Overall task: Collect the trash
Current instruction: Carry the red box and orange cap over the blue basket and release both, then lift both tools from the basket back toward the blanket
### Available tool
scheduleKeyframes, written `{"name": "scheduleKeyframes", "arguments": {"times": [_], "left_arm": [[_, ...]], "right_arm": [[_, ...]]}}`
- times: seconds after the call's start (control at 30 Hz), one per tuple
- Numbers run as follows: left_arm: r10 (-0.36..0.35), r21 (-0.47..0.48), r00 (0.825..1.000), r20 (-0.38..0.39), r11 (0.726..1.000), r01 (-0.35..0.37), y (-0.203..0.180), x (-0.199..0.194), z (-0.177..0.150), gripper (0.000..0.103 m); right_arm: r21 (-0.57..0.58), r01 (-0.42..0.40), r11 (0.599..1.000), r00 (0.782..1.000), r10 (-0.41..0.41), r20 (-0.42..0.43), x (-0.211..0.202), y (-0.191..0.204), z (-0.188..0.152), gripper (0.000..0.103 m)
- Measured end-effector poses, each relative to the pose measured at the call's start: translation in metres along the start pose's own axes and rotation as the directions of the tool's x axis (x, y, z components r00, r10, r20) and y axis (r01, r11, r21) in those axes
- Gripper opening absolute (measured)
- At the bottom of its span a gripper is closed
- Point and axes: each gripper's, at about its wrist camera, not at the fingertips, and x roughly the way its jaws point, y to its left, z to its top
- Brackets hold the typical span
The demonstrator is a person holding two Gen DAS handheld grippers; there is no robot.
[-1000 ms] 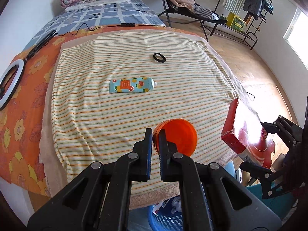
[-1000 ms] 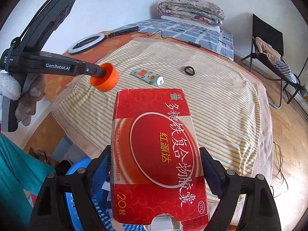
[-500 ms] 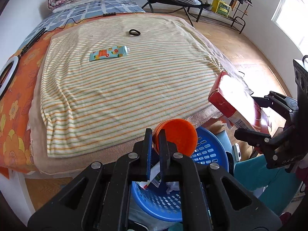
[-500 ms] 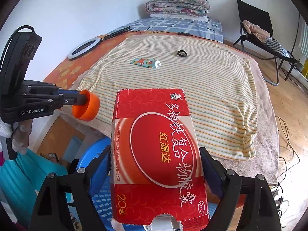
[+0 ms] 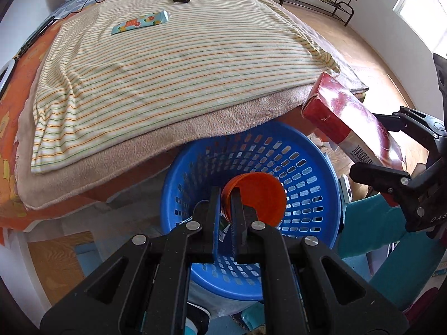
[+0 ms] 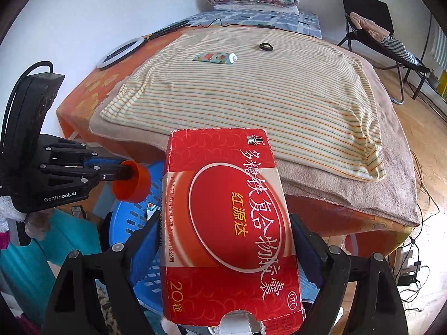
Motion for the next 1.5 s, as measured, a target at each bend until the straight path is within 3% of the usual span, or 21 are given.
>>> {"name": "scheduleKeyframes", "arguments": {"times": [0.47,0.53,0.6,0.8,1.0,1.1,1.5], "left_arm": [[0.009,0.048,0.999,-0.041,0.999,-0.007,-0.013,0.009,-0.014,0.006],[0.011,0.044,0.999,-0.045,0.999,-0.009,-0.011,0.011,-0.014,0.018],[0.018,0.042,0.999,-0.038,0.999,-0.016,-0.011,0.012,-0.014,0.042],[0.024,0.035,0.999,-0.040,0.999,-0.023,-0.009,0.013,-0.013,0.052],[0.035,0.032,0.998,-0.047,0.999,-0.034,-0.008,0.016,-0.012,0.054],[0.038,0.028,0.998,-0.049,0.999,-0.036,-0.007,0.018,-0.012,0.061],[0.048,0.025,0.998,-0.034,0.999,-0.047,-0.006,0.017,-0.002,0.061]], "right_arm": [[-0.008,0.000,1.000,0.996,-0.001,-0.084,0.018,0.013,-0.024,0.088],[-0.006,0.005,1.000,0.996,-0.005,-0.091,0.021,0.013,-0.025,0.089],[-0.001,0.007,1.000,0.995,-0.007,-0.100,0.023,0.013,-0.026,0.088],[0.000,0.019,1.000,0.994,-0.019,-0.111,0.028,0.012,-0.027,0.088],[0.008,0.019,1.000,0.993,-0.018,-0.116,0.031,0.010,-0.026,0.090],[0.009,0.020,1.000,0.993,-0.019,-0.113,0.031,0.010,-0.025,0.090],[0.011,0.060,0.998,0.993,-0.059,-0.098,0.028,0.007,-0.021,0.097]]}}
